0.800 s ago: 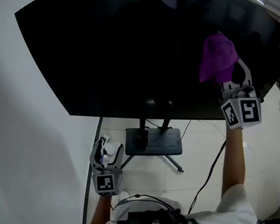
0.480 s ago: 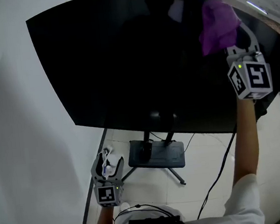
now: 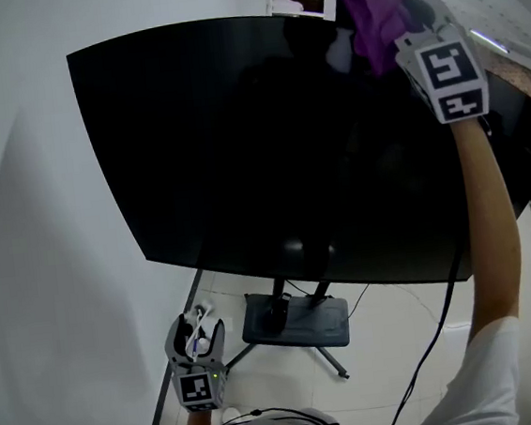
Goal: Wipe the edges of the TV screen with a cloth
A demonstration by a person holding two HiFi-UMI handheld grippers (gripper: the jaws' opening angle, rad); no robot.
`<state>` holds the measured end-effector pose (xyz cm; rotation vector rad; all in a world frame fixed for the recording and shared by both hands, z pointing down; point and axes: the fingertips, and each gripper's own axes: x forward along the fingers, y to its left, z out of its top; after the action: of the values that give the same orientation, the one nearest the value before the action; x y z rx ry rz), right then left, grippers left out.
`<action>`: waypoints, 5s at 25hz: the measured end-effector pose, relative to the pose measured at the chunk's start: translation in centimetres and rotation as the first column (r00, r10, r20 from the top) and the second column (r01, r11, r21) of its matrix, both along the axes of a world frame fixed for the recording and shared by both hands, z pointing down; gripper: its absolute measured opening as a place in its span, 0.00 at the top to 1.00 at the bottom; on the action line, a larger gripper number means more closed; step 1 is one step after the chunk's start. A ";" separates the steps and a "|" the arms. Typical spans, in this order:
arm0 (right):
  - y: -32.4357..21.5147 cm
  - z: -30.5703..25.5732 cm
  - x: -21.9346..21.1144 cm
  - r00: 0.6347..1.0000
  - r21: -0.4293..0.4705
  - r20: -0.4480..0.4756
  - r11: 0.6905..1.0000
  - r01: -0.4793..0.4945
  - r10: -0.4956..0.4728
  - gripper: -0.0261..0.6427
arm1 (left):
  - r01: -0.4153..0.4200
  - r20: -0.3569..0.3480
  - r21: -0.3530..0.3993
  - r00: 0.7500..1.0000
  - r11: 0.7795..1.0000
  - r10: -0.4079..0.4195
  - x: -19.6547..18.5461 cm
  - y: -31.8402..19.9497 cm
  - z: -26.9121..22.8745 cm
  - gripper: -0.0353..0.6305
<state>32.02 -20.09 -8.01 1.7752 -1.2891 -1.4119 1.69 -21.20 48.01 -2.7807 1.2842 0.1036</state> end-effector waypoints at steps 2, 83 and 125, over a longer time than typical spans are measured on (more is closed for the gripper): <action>-1.8 -0.4 -0.2 0.998 -0.043 -0.039 0.998 -0.041 0.040 0.82 | 0.004 -0.004 0.004 1.000 1.000 -0.004 0.0 -0.2 0.0 0.46; 41.4 16.9 54.4 0.539 -0.148 0.625 0.764 -0.628 0.564 0.82 | -0.272 0.085 -0.104 0.956 0.957 0.281 25.4 8.3 4.6 0.47; 40.9 75.1 56.2 -0.004 -0.631 0.759 0.735 -0.248 0.651 0.82 | -0.279 0.191 -0.128 0.935 0.952 0.300 26.4 13.2 7.8 0.47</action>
<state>88.19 20.85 67.05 2.5557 -1.0360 0.6181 28.10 -7.97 55.78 -2.9496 0.8477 -0.2365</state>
